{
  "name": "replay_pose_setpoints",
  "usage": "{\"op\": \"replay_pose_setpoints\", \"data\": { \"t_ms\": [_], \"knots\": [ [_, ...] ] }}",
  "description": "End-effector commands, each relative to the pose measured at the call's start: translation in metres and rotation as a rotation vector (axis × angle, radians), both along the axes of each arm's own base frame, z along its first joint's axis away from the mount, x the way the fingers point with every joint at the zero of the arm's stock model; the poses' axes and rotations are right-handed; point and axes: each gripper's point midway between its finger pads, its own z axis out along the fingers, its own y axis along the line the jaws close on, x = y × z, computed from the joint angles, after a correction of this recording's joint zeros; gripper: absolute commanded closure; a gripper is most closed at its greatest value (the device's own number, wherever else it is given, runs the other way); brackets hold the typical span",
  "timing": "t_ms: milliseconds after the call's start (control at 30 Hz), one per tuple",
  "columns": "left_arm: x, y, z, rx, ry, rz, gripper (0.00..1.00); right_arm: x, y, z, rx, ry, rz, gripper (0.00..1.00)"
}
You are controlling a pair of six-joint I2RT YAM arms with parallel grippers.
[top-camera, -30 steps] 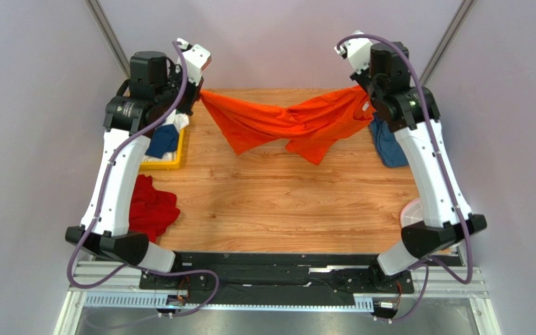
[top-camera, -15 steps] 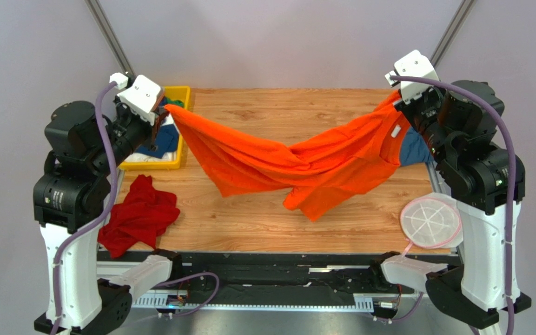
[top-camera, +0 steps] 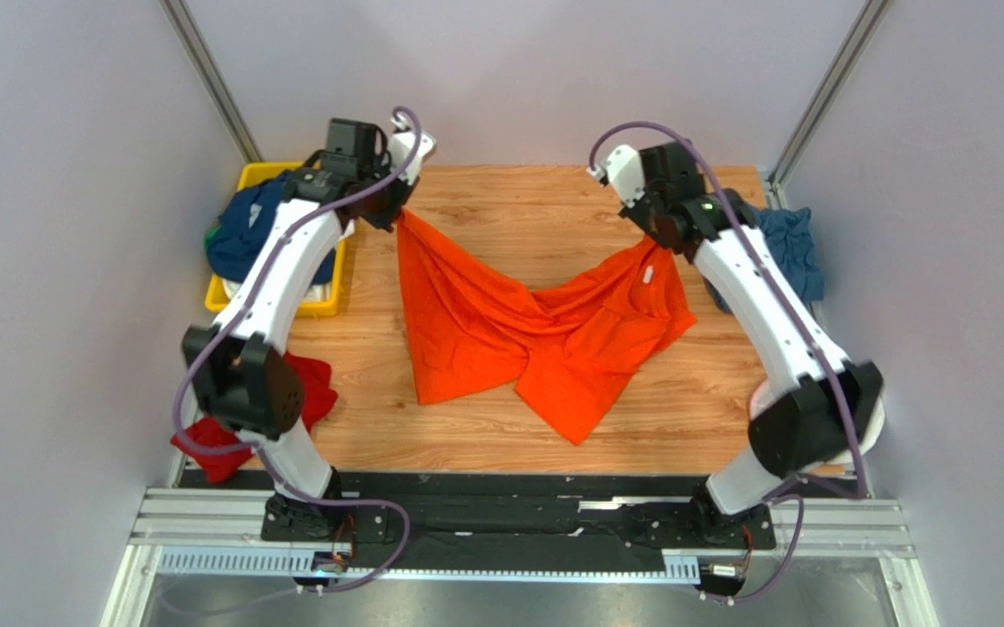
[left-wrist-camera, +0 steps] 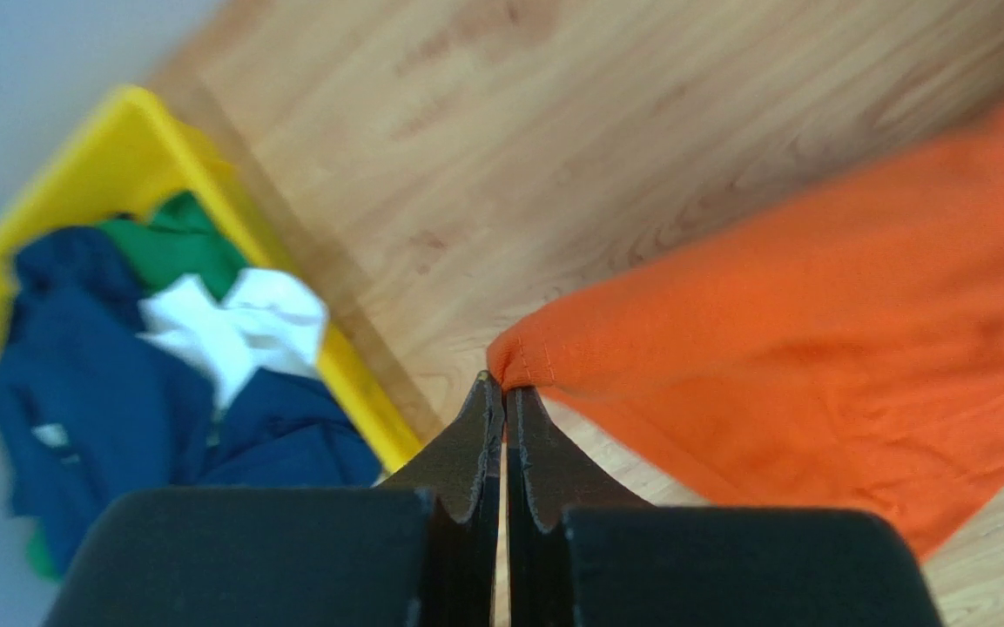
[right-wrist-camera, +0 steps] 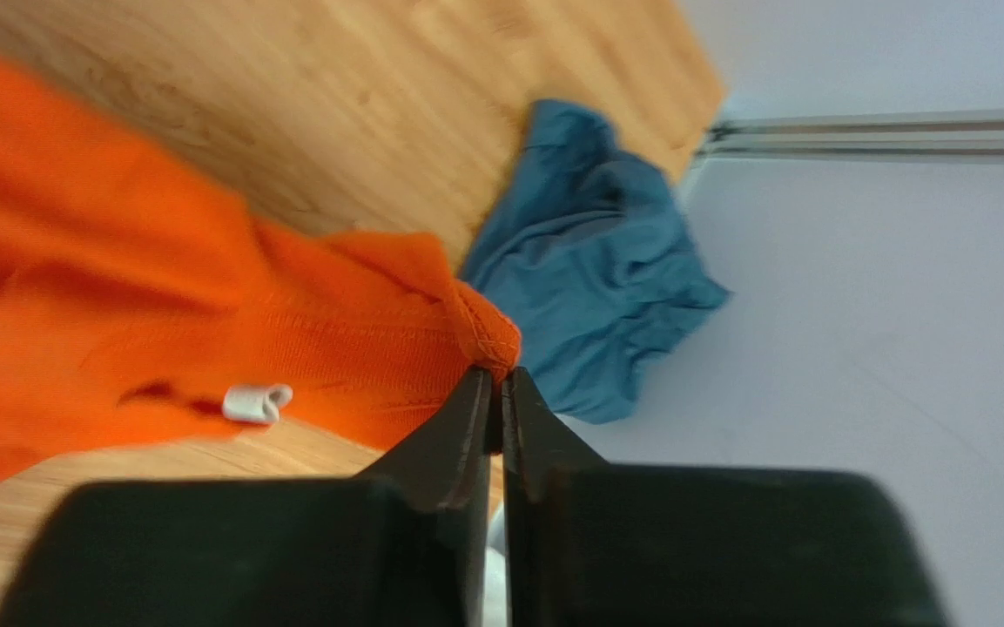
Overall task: Fold and stack the t-shirts
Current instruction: Flatten out the tshirt
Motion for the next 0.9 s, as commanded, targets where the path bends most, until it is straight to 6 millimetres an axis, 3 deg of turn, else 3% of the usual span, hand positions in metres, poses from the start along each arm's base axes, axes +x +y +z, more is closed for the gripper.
{"op": "replay_pose_setpoints", "data": {
  "t_ms": [0,33,133,267,367,467,500,567,600,700,733,867],
  "knots": [
    [0.038,-0.005,-0.046,0.048,0.045,-0.017,1.0,0.038,0.014,-0.055,0.024,0.073,-0.037,0.84],
    [0.046,-0.007,-0.068,0.058,0.083,-0.015,1.0,0.043,0.015,-0.063,0.025,0.088,-0.047,0.81],
    [0.059,-0.007,-0.098,0.083,0.123,-0.011,1.0,0.051,0.022,-0.089,0.043,0.144,-0.06,0.72],
    [0.061,-0.011,-0.111,0.094,0.141,-0.023,1.0,0.046,0.028,-0.093,0.082,0.167,-0.059,0.58],
    [0.06,-0.014,-0.117,0.104,0.15,-0.029,1.0,0.025,0.035,-0.091,0.135,0.214,-0.027,0.5],
    [0.057,-0.016,-0.12,0.103,0.153,-0.034,1.0,-0.013,0.05,-0.076,0.207,0.258,0.057,0.49],
    [0.056,-0.017,-0.12,0.099,0.155,-0.033,1.0,-0.034,0.06,-0.089,0.221,0.324,0.102,0.49],
    [0.055,-0.02,-0.12,0.084,0.158,-0.037,1.0,-0.063,0.072,-0.084,0.251,0.337,0.169,0.49],
    [0.054,-0.021,-0.119,0.081,0.162,-0.038,1.0,-0.083,0.084,-0.1,0.244,0.39,0.218,0.49],
    [0.049,-0.025,-0.124,0.073,0.187,-0.041,1.0,-0.121,0.104,-0.113,0.222,0.426,0.31,0.49],
    [0.047,-0.027,-0.125,0.072,0.193,-0.043,1.0,-0.135,0.103,-0.131,0.199,0.472,0.317,0.49],
    [0.037,-0.031,-0.134,0.065,0.229,-0.053,1.0,-0.171,0.118,-0.163,0.165,0.557,0.373,0.49]
  ]
}}
